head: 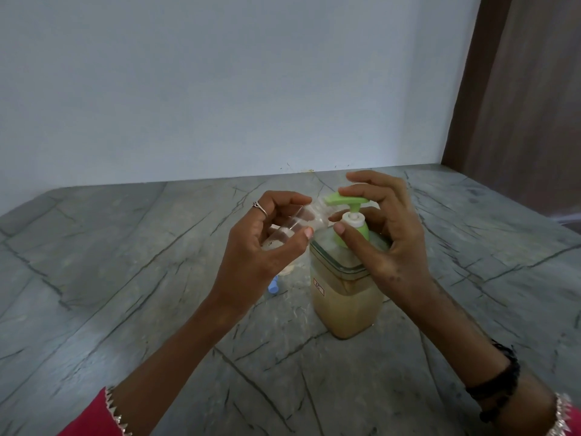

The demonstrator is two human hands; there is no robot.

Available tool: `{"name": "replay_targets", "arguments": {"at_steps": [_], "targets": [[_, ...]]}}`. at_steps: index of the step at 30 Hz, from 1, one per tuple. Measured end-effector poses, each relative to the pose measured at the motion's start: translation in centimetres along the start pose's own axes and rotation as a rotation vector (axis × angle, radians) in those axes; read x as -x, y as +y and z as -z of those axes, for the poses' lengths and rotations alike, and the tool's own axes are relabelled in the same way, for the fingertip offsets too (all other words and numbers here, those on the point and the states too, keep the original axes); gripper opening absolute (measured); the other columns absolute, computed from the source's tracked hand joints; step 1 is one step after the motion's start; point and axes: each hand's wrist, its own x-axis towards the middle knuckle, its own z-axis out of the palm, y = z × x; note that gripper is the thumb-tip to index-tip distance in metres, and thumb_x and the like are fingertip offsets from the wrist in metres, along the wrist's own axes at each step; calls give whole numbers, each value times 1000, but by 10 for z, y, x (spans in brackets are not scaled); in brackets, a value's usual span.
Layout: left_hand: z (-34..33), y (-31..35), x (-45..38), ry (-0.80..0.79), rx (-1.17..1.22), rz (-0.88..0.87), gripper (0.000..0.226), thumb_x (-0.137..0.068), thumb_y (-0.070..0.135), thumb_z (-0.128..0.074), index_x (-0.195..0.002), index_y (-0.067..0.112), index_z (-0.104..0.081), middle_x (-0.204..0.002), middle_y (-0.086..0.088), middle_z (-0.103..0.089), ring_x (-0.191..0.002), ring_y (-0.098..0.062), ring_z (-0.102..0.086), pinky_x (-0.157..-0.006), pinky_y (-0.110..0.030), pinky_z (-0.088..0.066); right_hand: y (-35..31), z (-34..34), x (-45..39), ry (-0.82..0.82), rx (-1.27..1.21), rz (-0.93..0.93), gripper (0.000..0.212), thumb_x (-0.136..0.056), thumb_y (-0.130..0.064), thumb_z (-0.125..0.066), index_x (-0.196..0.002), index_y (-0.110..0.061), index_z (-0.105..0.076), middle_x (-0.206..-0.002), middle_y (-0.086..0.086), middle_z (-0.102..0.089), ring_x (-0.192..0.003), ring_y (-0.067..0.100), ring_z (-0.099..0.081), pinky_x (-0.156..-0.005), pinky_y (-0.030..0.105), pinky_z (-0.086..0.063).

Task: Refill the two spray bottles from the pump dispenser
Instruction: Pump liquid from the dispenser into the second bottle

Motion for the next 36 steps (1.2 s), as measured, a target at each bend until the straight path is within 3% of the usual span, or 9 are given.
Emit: {"name": "replay_targets", "arguments": {"at_steps": [2, 7, 11, 20, 27, 33, 36], "targets": [[1, 0, 0, -7, -6, -7, 30, -73, 32, -60, -103, 26, -58, -94, 19, -66, -87, -5, -63, -73, -20, -54, 0, -1, -1, 26, 26, 26, 29, -84, -11, -63, -111, -18, -56, -116, -8, -47, -102, 14, -60, -79, 20, -54], [2, 2, 0, -15, -11, -11, 27, -74, 28, -61, -101, 28, -58, -95, 20, -66, -90, -3, -63, -74, -15, -51, -2, -2, -3, 71, -12, 8, 29, -82, -6, -64, -107, -20, -57, -101, 3, -56, -89, 12, -65, -72, 25, -56], [2, 0, 1, -23, -18, -2, 26, -74, 27, -61, -100, 28, -59, -94, 18, -66, -89, -3, -63, -74, -17, -51, -2, -3, -4, 103, -28, -28, 28, -79, -5, -66, -99, -24, -60, -92, 2, -58, -85, 10, -64, -69, 24, -56], [0, 3, 1, -12, 0, 0, 28, -74, 28, -60, -101, 26, -58, -94, 20, -67, -88, -2, -63, -72, -14, -50, 1, -2, -1, 33, 18, 41, 33, -83, -2, -64, -109, -18, -53, -105, 1, -51, -94, 16, -62, -75, 23, -55], [2, 2, 2, -12, -17, -12, 28, -74, 29, -60, -102, 26, -58, -95, 21, -67, -89, -3, -64, -73, -15, -50, 0, -2, -4, 74, 21, 23, 30, -81, -4, -66, -104, -20, -56, -99, 6, -56, -89, 12, -64, -71, 24, -56], [2, 1, 4, -21, -16, -10, 27, -74, 27, -60, -101, 27, -58, -92, 22, -66, -86, 0, -63, -73, -13, -50, -4, -3, -8, 91, 52, -4, 26, -75, 2, -68, -86, -21, -60, -82, -7, -51, -70, 14, -57, -57, 10, -42], [1, 1, 5, -18, -12, -3, 28, -74, 28, -60, -101, 27, -58, -93, 21, -67, -87, -1, -63, -72, -14, -50, -2, -3, -5, 85, 52, 35, 21, -78, -2, -67, -92, -17, -60, -90, -11, -51, -79, 8, -60, -63, 13, -49]]}}
